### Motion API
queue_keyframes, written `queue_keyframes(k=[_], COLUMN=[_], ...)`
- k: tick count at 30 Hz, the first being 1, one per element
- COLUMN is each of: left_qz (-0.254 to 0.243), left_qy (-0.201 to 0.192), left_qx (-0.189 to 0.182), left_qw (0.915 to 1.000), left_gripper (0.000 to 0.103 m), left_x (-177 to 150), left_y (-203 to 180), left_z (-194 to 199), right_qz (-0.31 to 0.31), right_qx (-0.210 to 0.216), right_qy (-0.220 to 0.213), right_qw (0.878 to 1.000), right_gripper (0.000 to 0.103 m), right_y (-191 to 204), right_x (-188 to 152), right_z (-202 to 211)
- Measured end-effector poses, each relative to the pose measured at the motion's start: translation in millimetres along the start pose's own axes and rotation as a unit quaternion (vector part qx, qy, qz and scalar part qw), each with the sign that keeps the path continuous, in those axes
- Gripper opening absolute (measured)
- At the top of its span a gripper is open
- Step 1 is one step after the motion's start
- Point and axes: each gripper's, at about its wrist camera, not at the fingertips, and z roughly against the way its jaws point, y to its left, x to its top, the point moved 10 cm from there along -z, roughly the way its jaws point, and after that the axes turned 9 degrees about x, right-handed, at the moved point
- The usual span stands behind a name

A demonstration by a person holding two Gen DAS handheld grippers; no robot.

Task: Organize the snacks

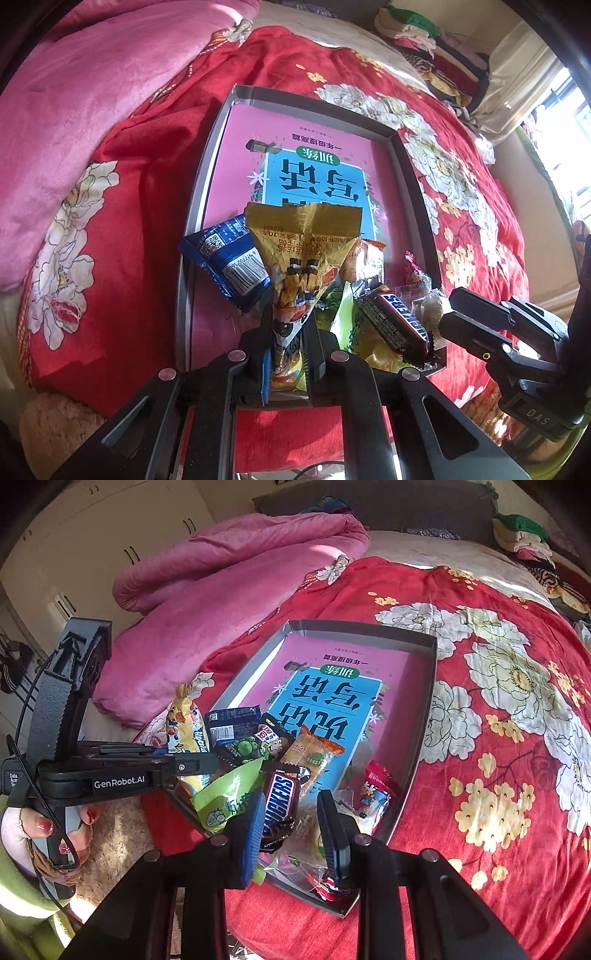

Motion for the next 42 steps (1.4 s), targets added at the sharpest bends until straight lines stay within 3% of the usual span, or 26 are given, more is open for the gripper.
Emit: queue_keyframes(k=[5,7,10,19,33,38,42], left_qz=[-0.003,-0.006,-0.006,0.004,0.011,0.023,0.016], left_qy=[-0.005,-0.011,-0.021,-0.06,-0.116,-0.122,-0.126], left_qx=[0.001,0.001,0.002,0.008,0.017,0.038,0.052], left_qw=[1.0,0.9999,0.9998,0.9982,0.993,0.9916,0.9905], left_gripper=[0.026,0.038,0.047,0.066,0.076,0.077,0.078], left_x=[0,1,3,10,-5,-22,-39], left_y=[-2,-3,-3,-2,-17,-20,-26], left_z=[4,7,14,42,103,115,124], right_qz=[-0.003,-0.005,-0.007,0.01,0.061,0.068,0.06], right_qx=[-0.009,-0.015,-0.019,-0.029,-0.049,-0.055,-0.056], right_qy=[-0.01,-0.014,-0.018,-0.036,-0.107,-0.11,-0.104], right_qw=[1.0,1.0,1.0,0.999,0.991,0.99,0.991], right_gripper=[0.031,0.034,0.037,0.052,0.075,0.09,0.092], right_y=[-6,-9,-12,-6,24,31,31], right_x=[3,3,4,6,19,11,-7], right_z=[7,9,11,23,85,108,119])
